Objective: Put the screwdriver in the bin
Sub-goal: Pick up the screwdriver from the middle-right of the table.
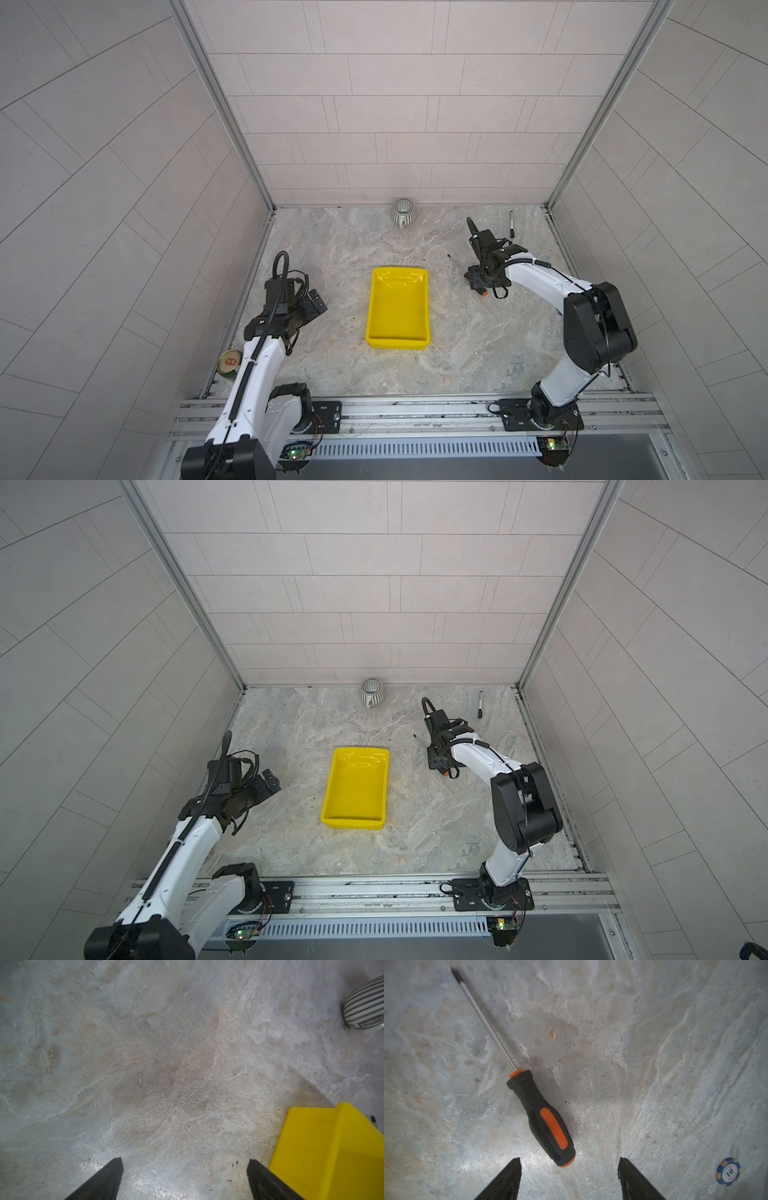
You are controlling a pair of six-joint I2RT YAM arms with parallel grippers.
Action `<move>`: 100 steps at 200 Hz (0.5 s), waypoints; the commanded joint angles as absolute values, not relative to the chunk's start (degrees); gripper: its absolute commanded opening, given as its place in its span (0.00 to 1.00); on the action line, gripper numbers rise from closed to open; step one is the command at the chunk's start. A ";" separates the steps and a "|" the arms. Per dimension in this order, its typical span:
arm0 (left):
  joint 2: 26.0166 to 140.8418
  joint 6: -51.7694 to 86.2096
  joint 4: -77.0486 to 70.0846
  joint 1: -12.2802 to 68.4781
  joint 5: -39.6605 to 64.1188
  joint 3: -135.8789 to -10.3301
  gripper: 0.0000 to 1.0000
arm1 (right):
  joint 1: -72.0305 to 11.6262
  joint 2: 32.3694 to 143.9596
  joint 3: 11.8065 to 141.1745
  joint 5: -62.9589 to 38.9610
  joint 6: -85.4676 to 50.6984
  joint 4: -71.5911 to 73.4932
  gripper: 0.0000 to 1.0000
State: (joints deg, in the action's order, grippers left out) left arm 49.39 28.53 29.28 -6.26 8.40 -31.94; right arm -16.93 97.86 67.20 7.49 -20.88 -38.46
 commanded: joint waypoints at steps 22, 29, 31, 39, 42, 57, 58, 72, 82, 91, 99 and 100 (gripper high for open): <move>47.32 29.85 24.24 -6.31 10.26 -27.83 1.00 | -16.88 100.74 68.63 6.16 -20.23 -41.83 0.74; 47.69 29.88 25.24 -6.32 10.00 -28.35 1.00 | -16.88 101.22 68.81 6.09 -20.21 -41.55 0.74; 47.83 29.84 25.47 -6.33 10.08 -28.44 1.00 | -16.90 101.38 68.82 6.07 -20.21 -41.39 0.74; 48.27 30.10 25.79 -6.31 10.60 -28.65 1.00 | -16.88 101.98 68.90 5.74 -20.15 -41.16 0.74; 48.31 30.22 25.90 -6.33 10.85 -28.73 1.00 | -16.89 102.23 68.97 5.65 -20.13 -41.01 0.74; 48.14 30.27 25.92 -6.34 11.10 -28.66 1.00 | -16.88 103.46 69.17 5.71 -20.06 -40.65 0.73; 48.11 30.25 25.93 -6.34 11.09 -28.70 1.00 | -16.88 103.58 69.22 5.75 -20.05 -40.67 0.73; 47.14 31.13 27.14 -6.68 9.26 -28.83 1.00 | -16.92 104.15 69.14 5.78 -19.96 -40.25 0.71; 45.94 32.95 28.87 -7.00 6.25 -28.85 1.00 | -16.88 104.28 68.94 5.47 -20.00 -39.94 0.68; 45.00 36.72 30.52 -7.51 3.34 -28.22 1.00 | -16.92 104.36 68.75 5.43 -19.97 -39.52 0.67; 44.91 39.96 28.89 -8.76 5.93 -26.76 1.00 | -16.88 104.42 68.82 5.45 -19.96 -39.27 0.67; 44.91 40.15 28.29 -9.00 6.70 -26.56 1.00 | -16.88 104.46 68.86 5.45 -19.96 -39.28 0.67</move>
State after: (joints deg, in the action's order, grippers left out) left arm 46.61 32.73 27.53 -6.83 8.23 -28.47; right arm -16.93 103.85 68.51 5.30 -19.90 -39.53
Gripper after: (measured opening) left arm 0.999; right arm 0.673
